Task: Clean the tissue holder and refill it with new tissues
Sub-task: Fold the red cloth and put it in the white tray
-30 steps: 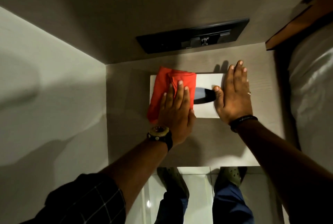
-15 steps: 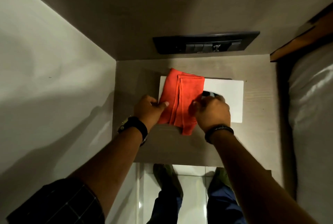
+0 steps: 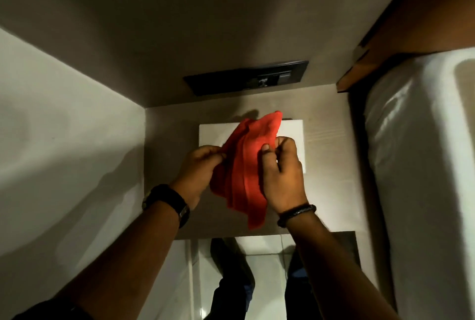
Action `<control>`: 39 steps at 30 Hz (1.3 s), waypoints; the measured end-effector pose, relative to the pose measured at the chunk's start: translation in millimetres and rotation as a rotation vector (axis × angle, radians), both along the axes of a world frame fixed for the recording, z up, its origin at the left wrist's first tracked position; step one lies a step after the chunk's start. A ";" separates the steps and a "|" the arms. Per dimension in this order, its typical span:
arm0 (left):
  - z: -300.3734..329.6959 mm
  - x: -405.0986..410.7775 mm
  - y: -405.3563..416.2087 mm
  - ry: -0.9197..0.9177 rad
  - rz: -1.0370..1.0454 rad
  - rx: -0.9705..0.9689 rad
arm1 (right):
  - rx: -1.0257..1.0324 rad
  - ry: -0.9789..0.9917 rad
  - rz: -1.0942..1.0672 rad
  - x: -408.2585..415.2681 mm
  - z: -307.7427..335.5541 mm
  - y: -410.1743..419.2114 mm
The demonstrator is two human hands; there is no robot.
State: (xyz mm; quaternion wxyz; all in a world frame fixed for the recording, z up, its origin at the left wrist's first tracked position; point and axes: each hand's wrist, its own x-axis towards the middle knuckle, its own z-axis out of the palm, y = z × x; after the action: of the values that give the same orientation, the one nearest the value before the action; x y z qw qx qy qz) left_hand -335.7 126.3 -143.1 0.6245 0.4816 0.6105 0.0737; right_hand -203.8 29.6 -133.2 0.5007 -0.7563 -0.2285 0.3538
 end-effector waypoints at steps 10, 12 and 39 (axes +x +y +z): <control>125.9 176.8 -54.5 -0.442 -0.328 -0.020 | 0.214 0.069 -0.376 144.4 112.4 -86.3; 154.1 229.4 -69.6 -0.475 -0.467 0.067 | 0.241 0.024 -0.472 183.1 131.1 -107.9; 94.8 396.1 -112.8 0.273 -1.182 1.159 | -0.842 -0.630 0.169 354.7 95.9 -150.7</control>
State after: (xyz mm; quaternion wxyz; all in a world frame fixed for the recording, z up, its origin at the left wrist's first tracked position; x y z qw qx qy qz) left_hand 60.4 13.5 -48.3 0.1346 0.9715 0.1936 -0.0226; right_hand 150.9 -121.1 -37.3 0.0309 -0.9404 -0.2662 0.2094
